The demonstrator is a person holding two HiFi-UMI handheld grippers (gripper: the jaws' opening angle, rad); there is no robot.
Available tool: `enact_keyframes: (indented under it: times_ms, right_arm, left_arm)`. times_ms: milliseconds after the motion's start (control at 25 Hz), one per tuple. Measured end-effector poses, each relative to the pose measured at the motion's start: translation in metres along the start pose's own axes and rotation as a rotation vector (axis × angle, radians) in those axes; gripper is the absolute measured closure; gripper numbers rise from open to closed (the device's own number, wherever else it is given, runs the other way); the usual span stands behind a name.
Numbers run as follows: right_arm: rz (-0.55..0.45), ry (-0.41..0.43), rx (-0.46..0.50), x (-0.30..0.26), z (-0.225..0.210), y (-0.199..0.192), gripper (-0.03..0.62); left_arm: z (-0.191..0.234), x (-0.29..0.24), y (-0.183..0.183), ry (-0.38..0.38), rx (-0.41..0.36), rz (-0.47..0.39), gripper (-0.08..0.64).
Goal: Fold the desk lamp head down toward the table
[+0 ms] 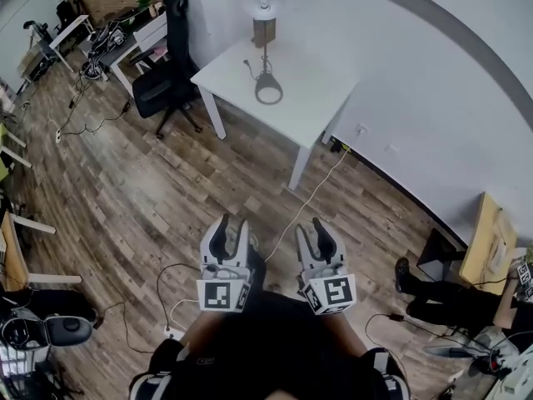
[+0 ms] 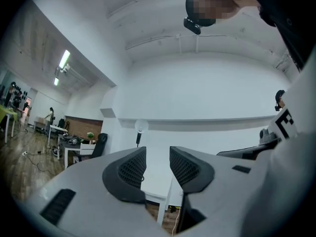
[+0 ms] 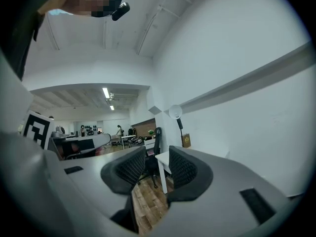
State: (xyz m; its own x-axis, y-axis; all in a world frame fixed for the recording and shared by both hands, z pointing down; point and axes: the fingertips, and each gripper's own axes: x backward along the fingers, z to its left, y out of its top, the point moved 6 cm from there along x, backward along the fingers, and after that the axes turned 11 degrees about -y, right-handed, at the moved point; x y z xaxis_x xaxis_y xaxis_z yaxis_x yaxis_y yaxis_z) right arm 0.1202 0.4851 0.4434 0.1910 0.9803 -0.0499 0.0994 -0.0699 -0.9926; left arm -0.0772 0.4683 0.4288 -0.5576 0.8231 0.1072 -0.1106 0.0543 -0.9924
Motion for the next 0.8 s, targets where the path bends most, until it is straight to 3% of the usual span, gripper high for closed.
enact_keyframes:
  times_ms: [800]
  right_arm:
    - [0.02, -0.059, 0.06, -0.223, 0.035, 0.027, 0.443]
  left_arm:
    - [0.189, -0.141, 0.003, -0.046, 0.04, -0.007, 0.397]
